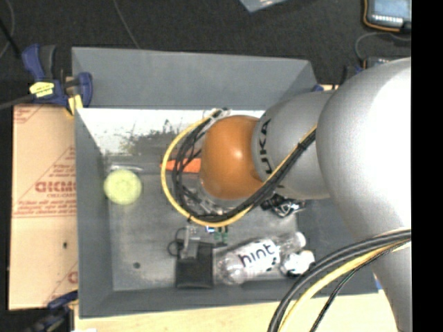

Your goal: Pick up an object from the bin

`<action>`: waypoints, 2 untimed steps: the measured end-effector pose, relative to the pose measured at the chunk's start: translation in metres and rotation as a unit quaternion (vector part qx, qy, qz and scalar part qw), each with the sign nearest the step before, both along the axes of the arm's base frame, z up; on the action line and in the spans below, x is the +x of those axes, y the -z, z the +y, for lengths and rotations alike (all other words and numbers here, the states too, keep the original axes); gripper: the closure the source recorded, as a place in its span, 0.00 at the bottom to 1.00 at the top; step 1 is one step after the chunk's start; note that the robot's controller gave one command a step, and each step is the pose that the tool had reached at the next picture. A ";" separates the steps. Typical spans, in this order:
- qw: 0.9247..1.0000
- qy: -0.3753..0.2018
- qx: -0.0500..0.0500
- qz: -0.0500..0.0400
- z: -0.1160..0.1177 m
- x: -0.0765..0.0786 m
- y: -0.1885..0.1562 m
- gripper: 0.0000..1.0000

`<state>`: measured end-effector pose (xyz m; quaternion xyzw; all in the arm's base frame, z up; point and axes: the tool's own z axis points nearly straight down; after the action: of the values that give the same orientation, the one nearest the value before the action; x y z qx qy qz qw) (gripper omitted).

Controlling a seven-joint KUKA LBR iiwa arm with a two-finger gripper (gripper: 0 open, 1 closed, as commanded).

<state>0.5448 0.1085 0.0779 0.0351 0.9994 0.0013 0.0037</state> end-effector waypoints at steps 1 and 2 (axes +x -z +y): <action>1.000 0.025 0.000 0.004 -0.007 -0.017 0.007 1.00; 1.000 0.025 0.000 0.004 -0.007 -0.017 0.007 1.00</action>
Offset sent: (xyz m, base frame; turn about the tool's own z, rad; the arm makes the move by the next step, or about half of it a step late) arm 0.0000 0.0000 0.0000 0.0000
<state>0.5273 0.1017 0.0707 0.0602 0.9982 0.0012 0.0001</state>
